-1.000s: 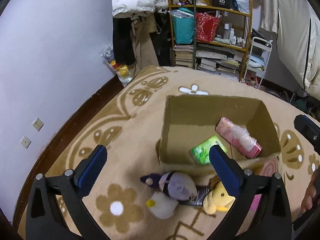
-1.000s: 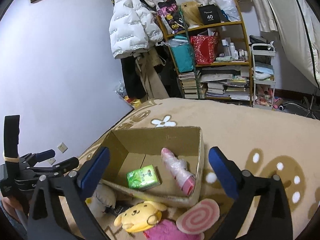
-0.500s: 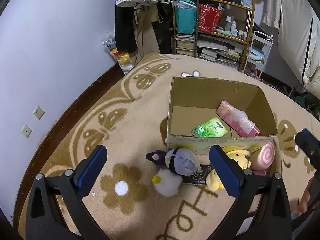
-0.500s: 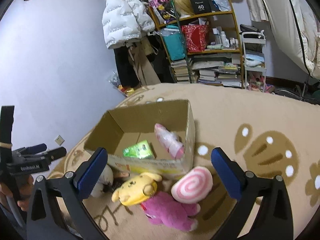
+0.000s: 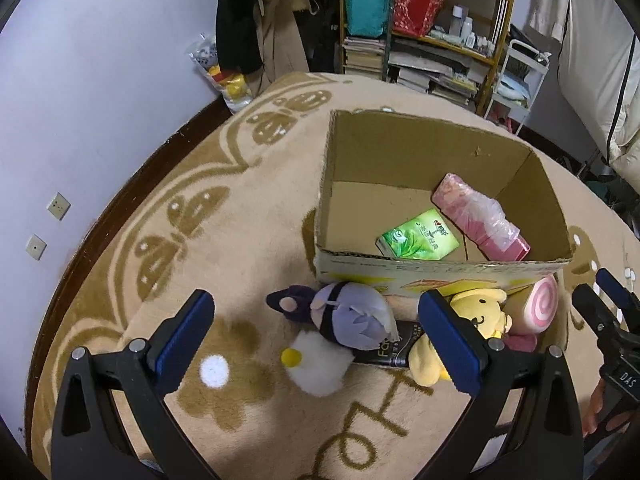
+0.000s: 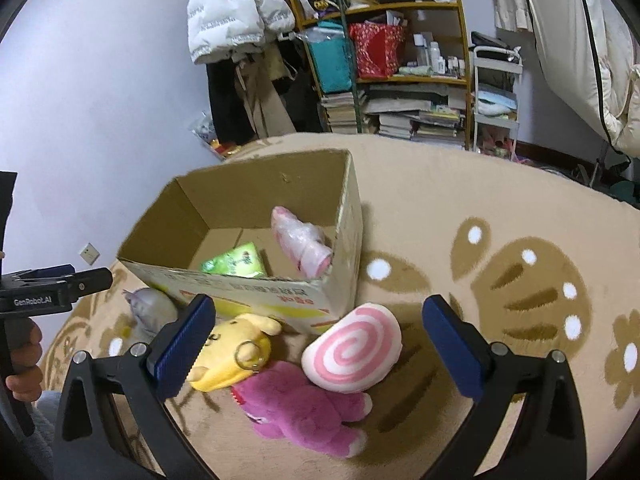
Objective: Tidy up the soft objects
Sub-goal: 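Lower the left tool onto the purple-white doll while the right tool grips the swirl cushion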
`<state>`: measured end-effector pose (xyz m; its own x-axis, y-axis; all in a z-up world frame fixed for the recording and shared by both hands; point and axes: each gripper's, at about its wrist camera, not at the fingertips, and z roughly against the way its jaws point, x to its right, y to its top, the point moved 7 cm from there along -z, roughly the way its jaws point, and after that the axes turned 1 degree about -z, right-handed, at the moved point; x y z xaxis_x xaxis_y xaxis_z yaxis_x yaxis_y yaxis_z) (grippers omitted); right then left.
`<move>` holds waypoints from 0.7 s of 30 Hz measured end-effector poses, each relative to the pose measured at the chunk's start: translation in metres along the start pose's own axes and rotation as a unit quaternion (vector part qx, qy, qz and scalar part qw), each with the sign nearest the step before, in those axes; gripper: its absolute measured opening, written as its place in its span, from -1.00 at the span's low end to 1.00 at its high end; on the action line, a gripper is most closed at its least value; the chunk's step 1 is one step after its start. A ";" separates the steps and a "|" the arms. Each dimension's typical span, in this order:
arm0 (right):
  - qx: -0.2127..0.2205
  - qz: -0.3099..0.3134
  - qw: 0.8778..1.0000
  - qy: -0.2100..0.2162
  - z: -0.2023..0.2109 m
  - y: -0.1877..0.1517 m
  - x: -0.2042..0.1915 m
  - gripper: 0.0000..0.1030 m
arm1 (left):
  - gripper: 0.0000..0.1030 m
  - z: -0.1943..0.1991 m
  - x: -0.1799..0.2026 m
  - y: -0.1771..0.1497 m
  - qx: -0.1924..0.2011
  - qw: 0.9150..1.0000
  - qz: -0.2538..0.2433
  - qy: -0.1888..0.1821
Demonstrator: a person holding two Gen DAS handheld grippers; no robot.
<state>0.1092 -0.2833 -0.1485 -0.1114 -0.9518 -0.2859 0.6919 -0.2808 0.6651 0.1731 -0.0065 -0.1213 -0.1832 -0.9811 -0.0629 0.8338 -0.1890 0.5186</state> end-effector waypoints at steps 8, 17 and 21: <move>-0.027 -0.016 0.999 -0.009 -0.024 -0.008 0.010 1.00 | 0.96 -0.026 0.009 -0.001 -0.030 1.000 -0.004 0.000; -0.065 -0.020 0.998 -0.015 -0.050 -0.020 0.015 1.00 | 0.96 -0.047 0.015 -0.008 -0.065 0.998 -0.008 -0.003; -0.083 -0.019 0.996 -0.018 -0.061 -0.026 0.018 1.00 | 0.96 -0.060 0.015 -0.013 -0.086 0.996 -0.008 0.010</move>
<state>0.1329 -0.2861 -0.2130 -0.1636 -0.9454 -0.2818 0.7952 -0.2955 0.5295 0.1908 -0.0209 -0.1798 -0.1878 -0.9783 -0.0877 0.9082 -0.2069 0.3639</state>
